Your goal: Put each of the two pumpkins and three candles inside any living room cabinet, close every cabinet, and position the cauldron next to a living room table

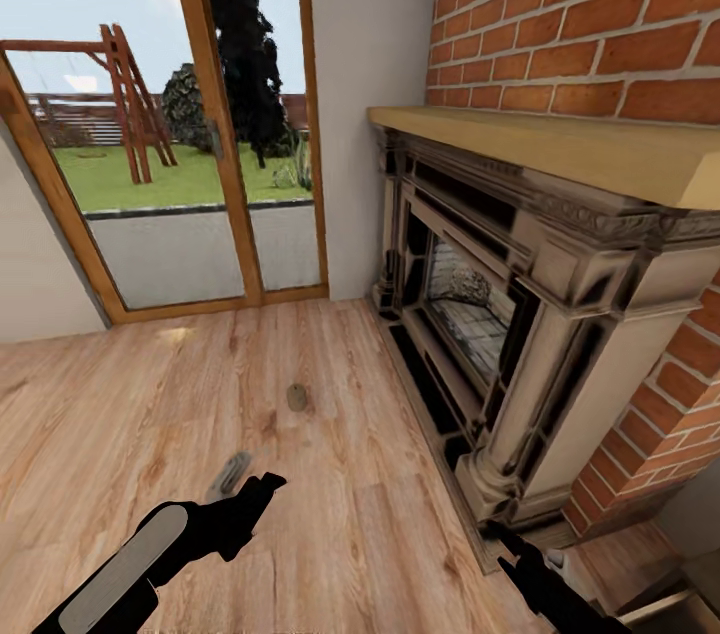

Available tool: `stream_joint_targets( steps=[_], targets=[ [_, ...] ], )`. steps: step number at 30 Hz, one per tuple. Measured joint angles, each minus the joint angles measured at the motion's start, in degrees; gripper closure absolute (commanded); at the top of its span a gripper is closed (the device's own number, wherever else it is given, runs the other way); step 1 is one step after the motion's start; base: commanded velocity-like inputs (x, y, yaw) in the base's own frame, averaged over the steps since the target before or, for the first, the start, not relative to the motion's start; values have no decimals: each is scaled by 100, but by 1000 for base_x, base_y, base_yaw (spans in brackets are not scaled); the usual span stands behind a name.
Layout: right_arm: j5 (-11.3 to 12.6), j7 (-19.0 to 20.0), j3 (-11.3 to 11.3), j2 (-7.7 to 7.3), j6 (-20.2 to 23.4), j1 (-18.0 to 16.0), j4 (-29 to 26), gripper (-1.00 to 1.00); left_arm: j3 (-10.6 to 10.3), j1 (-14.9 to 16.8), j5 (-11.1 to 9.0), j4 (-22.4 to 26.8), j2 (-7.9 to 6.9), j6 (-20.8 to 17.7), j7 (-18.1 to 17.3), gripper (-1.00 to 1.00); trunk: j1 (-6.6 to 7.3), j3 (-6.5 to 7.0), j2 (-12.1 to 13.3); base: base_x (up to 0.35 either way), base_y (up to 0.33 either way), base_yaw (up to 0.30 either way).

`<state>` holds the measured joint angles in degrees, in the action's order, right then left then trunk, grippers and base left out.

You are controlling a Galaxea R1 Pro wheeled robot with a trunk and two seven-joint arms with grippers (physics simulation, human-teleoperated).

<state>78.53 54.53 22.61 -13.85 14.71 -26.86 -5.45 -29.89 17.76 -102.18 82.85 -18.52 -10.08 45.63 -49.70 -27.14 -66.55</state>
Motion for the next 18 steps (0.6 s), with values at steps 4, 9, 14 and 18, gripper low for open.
stream_joint_targets(
  steps=[4,9,14,18],
  targets=[
    [-2,0,0,0,-3,3,1,-100,1,0,0,-6,0,0,2,-100,0,0,0,0,0,282],
    [-2,-4,0,0,-3,4,1,-100,0,0,0,-16,0,0,4,-100,0,0,0,0,0,282],
    [-2,-5,0,0,-3,2,1,-100,0,0,1,-17,0,0,5,-100,0,0,0,0,0,282],
    [0,-2,0,0,-3,0,1,-100,0,0,4,-18,0,0,6,-100,0,0,0,0,0,282]
  ],
)
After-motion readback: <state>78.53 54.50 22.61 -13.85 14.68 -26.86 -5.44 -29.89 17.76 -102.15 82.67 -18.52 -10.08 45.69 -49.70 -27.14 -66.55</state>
